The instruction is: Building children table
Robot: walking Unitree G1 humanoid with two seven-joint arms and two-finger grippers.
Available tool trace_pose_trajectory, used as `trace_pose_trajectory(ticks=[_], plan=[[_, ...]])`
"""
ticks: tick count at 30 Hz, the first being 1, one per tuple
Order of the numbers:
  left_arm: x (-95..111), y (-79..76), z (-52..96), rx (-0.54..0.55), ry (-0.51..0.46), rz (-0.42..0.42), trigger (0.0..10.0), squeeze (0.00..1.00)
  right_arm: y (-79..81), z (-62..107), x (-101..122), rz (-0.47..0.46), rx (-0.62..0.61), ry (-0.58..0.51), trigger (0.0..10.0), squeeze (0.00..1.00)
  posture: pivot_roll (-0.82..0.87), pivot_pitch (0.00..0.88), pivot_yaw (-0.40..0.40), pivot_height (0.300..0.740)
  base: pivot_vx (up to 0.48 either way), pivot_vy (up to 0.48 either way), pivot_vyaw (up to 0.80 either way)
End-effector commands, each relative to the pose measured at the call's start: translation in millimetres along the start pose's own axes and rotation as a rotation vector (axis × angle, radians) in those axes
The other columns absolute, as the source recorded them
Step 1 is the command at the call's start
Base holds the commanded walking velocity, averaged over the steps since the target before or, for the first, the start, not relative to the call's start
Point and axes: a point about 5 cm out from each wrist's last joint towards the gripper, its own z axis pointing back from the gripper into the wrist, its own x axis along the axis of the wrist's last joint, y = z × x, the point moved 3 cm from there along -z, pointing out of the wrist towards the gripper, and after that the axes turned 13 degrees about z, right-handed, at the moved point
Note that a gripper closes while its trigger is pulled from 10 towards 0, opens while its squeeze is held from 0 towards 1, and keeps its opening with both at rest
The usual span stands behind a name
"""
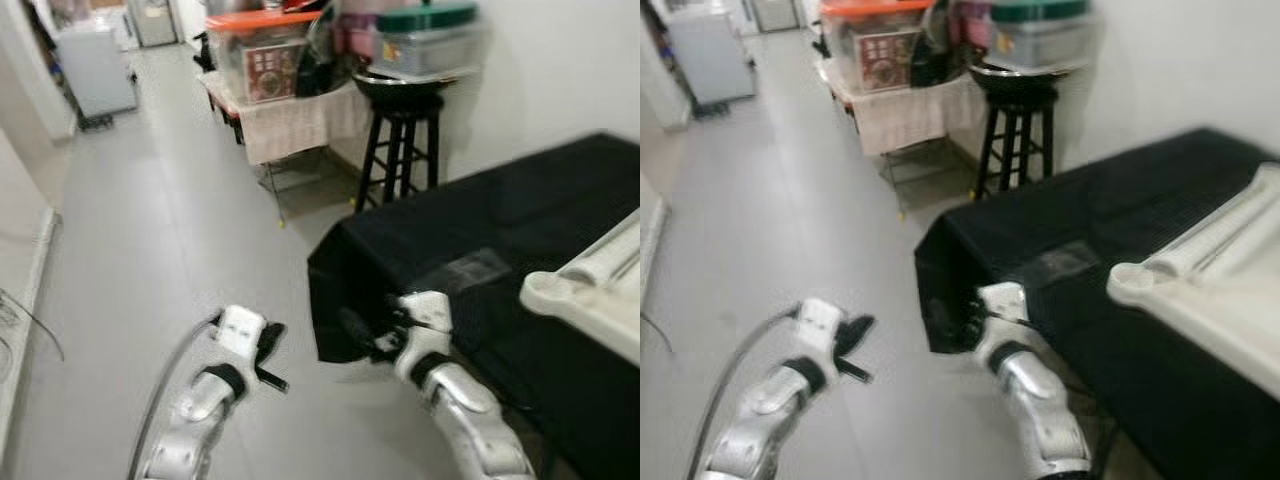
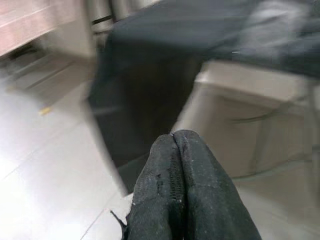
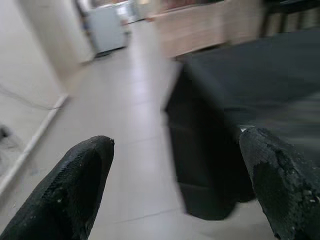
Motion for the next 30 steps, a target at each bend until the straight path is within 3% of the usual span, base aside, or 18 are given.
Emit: trace_pose_trajectory(ticks=[1, 8, 9, 30], plan=[[-2.8, 8.7, 2.4, 0.024, 0.018, -0.025, 10.0, 0.0, 7.6, -2.7, 1.2, -0.022, 0.017, -0.014, 10.0, 0.0, -0.06, 0.0, 0.03, 0.74, 0.0, 0.0, -0.8], [-1.9, 9.9, 1.7, 0.02, 0.006, -0.013, 10.0, 0.0, 7.6, -3.0, 1.6, -0.024, 0.019, -0.019, 10.0, 0.0, -0.06, 0.0, 0.032, 0.74, 0.0, 0.0, -0.8], [-0.5, 10.3, 2.2, 0.017, -0.007, 0.0, 10.0, 1.0, 7.8, -3.1, 1.6, -0.024, 0.021, -0.019, 10.0, 0.0, -0.06, 0.0, 0.032, 0.74, 0.0, 0.0, -0.8], [0.3, 10.4, 1.9, 0.02, -0.026, 0.018, 10.0, 1.0, 7.1, -3.0, 2.2, -0.03, 0.028, -0.024, 10.0, 0.0, -0.07, 0.0, 0.03, 0.74, 0.0, 0.0, -0.8]])
